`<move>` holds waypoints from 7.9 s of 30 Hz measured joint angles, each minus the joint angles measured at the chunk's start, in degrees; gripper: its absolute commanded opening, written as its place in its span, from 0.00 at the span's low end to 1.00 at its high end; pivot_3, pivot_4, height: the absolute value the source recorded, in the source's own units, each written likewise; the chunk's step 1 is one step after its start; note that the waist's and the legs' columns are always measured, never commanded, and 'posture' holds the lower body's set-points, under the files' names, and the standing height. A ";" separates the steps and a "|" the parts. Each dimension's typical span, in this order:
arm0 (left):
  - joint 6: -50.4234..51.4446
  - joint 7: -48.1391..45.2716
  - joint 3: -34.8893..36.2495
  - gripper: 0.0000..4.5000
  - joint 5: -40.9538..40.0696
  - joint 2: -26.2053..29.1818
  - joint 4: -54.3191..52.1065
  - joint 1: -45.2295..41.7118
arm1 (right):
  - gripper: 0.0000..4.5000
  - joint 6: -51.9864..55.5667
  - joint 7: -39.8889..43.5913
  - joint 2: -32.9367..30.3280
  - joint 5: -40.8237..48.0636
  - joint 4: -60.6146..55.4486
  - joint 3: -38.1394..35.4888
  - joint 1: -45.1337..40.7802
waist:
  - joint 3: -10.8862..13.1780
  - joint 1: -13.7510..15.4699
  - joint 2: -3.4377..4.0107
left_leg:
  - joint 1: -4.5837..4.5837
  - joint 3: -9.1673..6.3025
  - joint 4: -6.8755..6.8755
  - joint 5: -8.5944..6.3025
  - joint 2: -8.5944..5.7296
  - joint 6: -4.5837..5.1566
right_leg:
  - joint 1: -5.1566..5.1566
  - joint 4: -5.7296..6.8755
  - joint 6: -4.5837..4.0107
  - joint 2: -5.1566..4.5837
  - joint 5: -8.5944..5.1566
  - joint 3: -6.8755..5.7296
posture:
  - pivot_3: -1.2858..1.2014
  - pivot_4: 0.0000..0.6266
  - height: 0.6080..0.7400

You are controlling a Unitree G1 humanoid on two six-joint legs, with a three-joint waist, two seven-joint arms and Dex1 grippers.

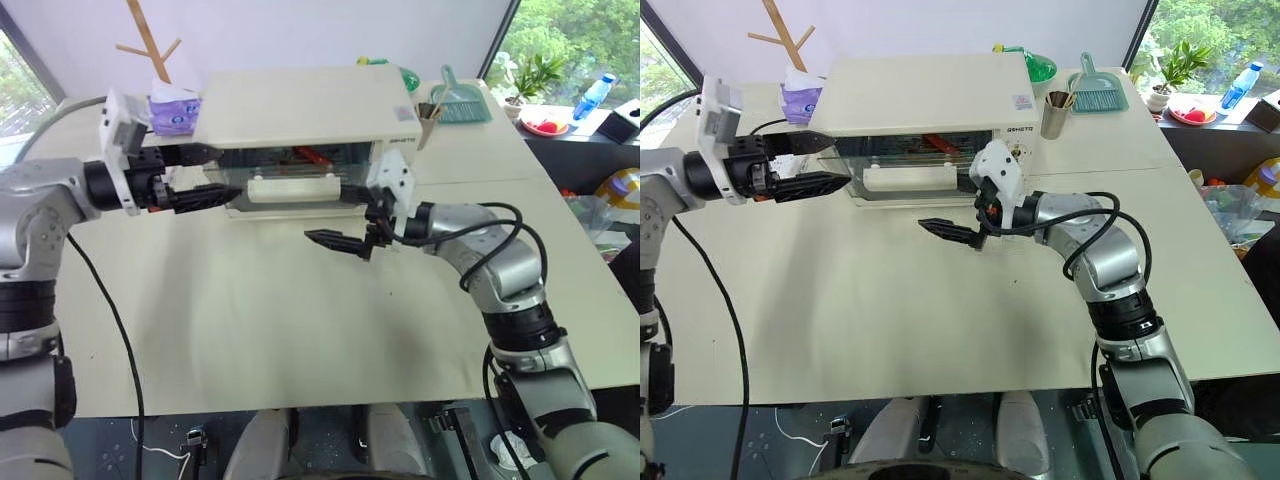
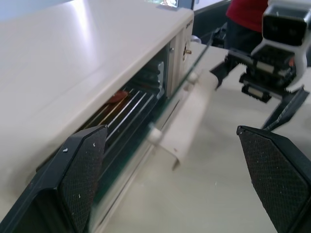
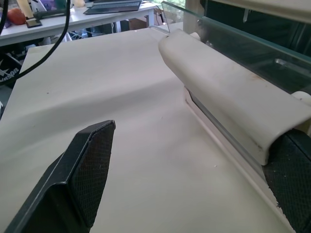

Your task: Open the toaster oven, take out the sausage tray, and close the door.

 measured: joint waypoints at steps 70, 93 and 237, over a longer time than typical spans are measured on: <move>-12.75 5.95 -4.36 0.01 13.78 -14.18 -2.63 14.57 | 1.00 18.62 -6.15 -20.80 20.20 -19.96 -23.15 16.35 | -0.11 0.76 -0.03 | 0.23 0.06 0.16 -0.02 -0.03 0.04 | 0.50 -0.26 0.08 -0.13 0.11 0.02 | 0.52 0.24 1.00; -15.96 6.57 -4.48 0.01 15.52 -13.70 16.69 2.58 | 1.00 15.70 -8.55 -20.12 19.20 -14.94 -20.10 13.30 | -0.06 1.69 -0.12 | 0.01 0.07 0.16 -0.01 0.00 0.04 | 0.37 -0.35 0.16 -0.11 0.17 -0.08 | 0.52 0.24 1.00; -4.64 -5.50 -5.33 1.00 8.73 -3.60 12.07 0.02 | 0.01 -63.20 -38.22 10.45 -59.63 71.71 22.74 -31.29 | -0.05 -2.88 -0.13 | 0.04 0.14 -0.44 0.52 0.18 -0.80 | -0.33 0.03 -0.11 0.34 0.49 0.35 | 0.52 0.24 1.00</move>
